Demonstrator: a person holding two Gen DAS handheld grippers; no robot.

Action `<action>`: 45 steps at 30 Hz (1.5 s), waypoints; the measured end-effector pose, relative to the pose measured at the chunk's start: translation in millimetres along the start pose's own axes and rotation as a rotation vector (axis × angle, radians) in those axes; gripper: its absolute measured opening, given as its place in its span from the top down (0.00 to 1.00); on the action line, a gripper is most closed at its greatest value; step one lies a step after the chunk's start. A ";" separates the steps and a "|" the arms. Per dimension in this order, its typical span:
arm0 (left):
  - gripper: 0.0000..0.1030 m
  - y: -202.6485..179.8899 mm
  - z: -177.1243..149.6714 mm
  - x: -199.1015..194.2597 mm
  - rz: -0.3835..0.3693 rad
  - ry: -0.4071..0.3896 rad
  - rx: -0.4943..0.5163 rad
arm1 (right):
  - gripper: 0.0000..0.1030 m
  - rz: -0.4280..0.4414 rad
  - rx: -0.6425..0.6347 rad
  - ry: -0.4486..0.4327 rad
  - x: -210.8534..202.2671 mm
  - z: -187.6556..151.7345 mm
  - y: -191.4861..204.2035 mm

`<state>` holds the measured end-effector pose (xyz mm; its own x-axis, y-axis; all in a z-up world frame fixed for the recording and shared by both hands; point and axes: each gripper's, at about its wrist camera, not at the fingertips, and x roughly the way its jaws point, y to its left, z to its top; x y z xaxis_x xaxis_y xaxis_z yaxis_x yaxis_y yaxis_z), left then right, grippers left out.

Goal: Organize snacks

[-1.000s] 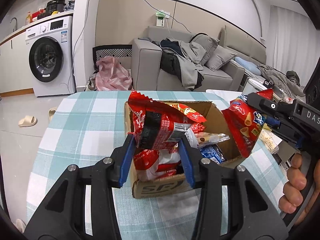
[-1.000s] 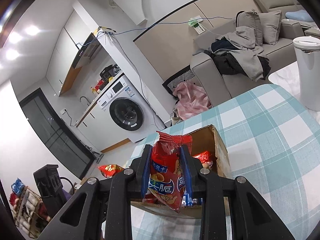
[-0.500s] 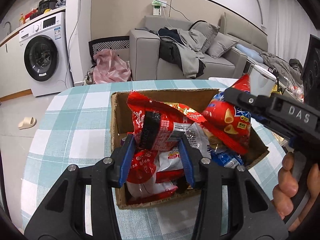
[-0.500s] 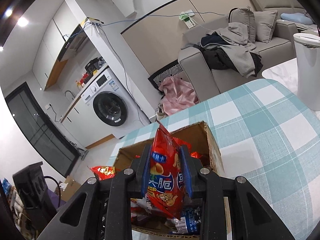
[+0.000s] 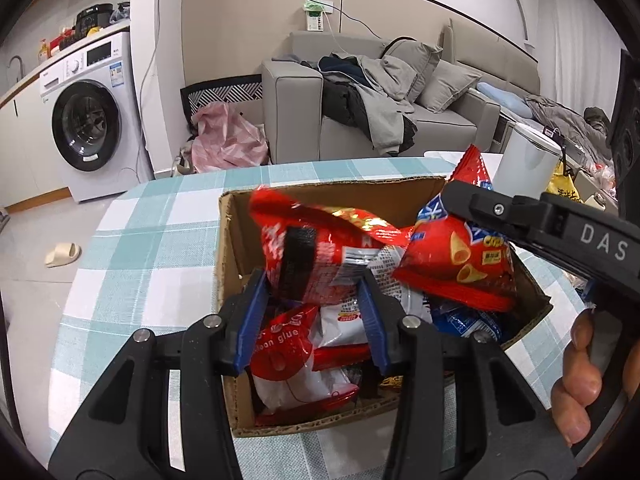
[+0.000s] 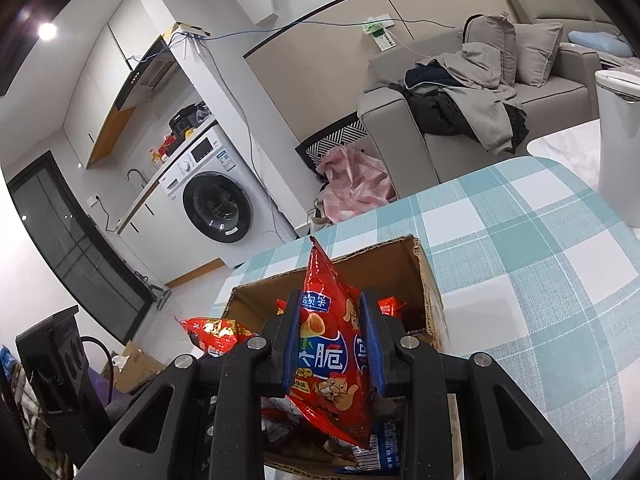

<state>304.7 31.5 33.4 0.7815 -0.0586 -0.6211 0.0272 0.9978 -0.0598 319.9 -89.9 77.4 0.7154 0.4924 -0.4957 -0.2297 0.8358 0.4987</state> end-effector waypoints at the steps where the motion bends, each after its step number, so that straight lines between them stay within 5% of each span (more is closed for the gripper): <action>1: 0.60 -0.2 -0.2 -2.2 0.006 -0.004 0.003 | 0.64 -0.002 -0.003 0.001 -2.1 0.5 0.5; 5: 0.44 1.0 -1.9 -14.2 -0.013 -0.008 -0.008 | 0.33 -0.010 -0.016 -0.007 -13.9 1.3 -0.3; 8: 0.23 3.0 -4.5 -29.2 -0.025 -0.031 -0.018 | 0.16 -0.003 -0.038 -0.005 -26.3 0.7 -0.6; 13: 0.09 4.1 -13.7 -56.6 -0.032 -0.057 -0.019 | 0.02 0.023 -0.105 0.021 -49.7 -8.3 1.6; 15: 0.01 4.5 -18.8 -69.2 -0.029 -0.077 -0.021 | 0.01 0.031 -0.137 0.033 -57.0 -14.9 2.0; 29: 0.01 12.4 -77.5 -142.8 0.010 -0.218 -0.048 | 0.00 0.077 -0.362 -0.075 -112.1 -72.6 3.9; 45: 0.01 20.0 -117.5 -126.3 0.036 -0.240 -0.055 | 0.00 0.034 -0.481 -0.154 -109.8 -115.1 1.8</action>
<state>133.3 55.3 18.8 0.9071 -0.0078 -0.4208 -0.0321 0.9956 -0.0878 165.1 -114.6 50.9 0.7830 0.5102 -0.3558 -0.5067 0.8550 0.1111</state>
